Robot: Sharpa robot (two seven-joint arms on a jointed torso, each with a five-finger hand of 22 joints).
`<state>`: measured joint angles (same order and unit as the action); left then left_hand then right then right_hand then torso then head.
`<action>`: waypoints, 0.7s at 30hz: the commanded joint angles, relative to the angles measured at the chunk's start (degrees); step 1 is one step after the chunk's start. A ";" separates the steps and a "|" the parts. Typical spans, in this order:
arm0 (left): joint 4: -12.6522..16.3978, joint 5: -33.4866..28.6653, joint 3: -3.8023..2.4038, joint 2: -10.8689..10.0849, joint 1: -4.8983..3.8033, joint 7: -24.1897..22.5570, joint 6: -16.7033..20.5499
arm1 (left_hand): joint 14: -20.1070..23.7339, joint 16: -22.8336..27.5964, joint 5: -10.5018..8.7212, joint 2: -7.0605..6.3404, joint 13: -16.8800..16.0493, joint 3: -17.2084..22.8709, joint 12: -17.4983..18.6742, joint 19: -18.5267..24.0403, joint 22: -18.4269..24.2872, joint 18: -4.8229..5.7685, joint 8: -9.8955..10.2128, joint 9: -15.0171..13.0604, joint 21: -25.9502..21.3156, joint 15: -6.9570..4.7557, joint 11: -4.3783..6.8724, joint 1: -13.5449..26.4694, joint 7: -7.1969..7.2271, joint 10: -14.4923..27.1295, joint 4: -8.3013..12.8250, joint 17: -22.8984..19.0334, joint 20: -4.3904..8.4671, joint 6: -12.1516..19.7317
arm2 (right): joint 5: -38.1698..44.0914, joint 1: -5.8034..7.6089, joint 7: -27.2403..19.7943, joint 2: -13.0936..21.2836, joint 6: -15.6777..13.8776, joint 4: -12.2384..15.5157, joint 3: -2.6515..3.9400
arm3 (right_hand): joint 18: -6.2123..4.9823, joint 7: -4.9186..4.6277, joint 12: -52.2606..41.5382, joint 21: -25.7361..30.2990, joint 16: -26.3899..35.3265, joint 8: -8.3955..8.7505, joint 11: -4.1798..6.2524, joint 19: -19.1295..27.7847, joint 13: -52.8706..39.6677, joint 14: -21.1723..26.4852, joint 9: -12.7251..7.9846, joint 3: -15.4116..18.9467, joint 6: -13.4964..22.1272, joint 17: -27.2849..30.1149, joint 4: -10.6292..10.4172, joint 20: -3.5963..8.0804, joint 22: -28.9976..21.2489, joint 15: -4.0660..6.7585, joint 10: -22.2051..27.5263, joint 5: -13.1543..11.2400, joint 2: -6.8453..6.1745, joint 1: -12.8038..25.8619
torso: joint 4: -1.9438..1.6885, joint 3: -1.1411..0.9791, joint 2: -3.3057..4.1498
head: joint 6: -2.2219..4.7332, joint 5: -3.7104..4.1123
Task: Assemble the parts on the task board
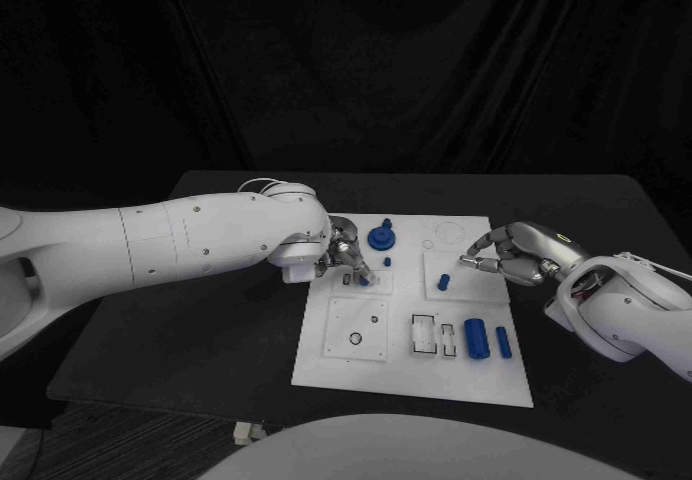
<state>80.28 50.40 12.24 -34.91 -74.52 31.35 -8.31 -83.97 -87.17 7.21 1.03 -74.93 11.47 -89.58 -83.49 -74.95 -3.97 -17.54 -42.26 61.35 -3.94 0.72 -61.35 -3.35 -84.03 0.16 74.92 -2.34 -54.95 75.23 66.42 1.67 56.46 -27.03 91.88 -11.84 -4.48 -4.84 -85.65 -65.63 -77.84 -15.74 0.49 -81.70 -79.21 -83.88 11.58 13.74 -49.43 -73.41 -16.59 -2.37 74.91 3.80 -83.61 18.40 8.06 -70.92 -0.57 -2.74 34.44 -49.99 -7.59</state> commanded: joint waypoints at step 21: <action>-2.21 -0.14 -0.04 2.30 0.38 0.71 -0.81 | -5.32 -0.17 5.91 0.07 -15.07 -0.24 -0.42 -0.32 -8.91 -0.68 -3.21 -3.90 0.48 -0.87 1.09 -2.61 0.91 -5.97 0.00 13.42 0.69 1.01 | 0.08 -0.22 0.13 -0.06 0.22 -0.07 0.03 | -0.40 -0.13 0.36 0.36 0.24 0.06 0.10 0.51 -4.21 -1.88 -0.08 0.45 -0.20 0.06 0.07 0.06 8.59 0.30 -2.91 0.17 0.28 -0.56 | -0.01 0.00 0.01 | -0.01 -0.11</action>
<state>78.07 50.43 12.23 -32.83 -74.33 32.17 -8.40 -84.05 -87.18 12.80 1.23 -74.92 11.15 -89.80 -83.89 -74.93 -3.97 -20.52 -46.12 61.79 -4.42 1.52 -63.48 -2.55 -84.04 -0.16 74.91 -1.94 -54.13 75.22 66.35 1.64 56.41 -27.00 91.80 -11.84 -4.48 -4.84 -85.47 -65.63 -77.84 -15.73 0.49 -81.70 -79.53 -83.88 11.59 13.90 -49.43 -73.42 -16.43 -2.37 74.90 3.80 -83.61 18.40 8.25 -71.11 -0.57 -2.74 34.44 -49.99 -7.71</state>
